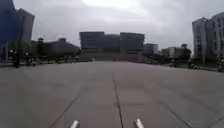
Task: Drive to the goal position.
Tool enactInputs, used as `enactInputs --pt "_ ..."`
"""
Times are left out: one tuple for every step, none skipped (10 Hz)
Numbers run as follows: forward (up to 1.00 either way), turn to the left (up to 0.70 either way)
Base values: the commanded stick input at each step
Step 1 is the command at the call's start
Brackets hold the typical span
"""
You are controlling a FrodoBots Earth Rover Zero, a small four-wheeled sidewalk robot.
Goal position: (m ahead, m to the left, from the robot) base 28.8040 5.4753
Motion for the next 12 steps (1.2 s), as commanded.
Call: enactInputs --pt "0.94 0.06" --pt "0.94 0.06" --pt "0.94 0.06" --pt "0.94 0.06" --pt "0.93 0.06" --pt "0.93 0.06" --pt "0.94 0.06" --pt "0.94 0.06" --pt "0.93 0.06" --pt "0.93 0.06" --pt "0.93 0.06" --pt "0.93 0.06"
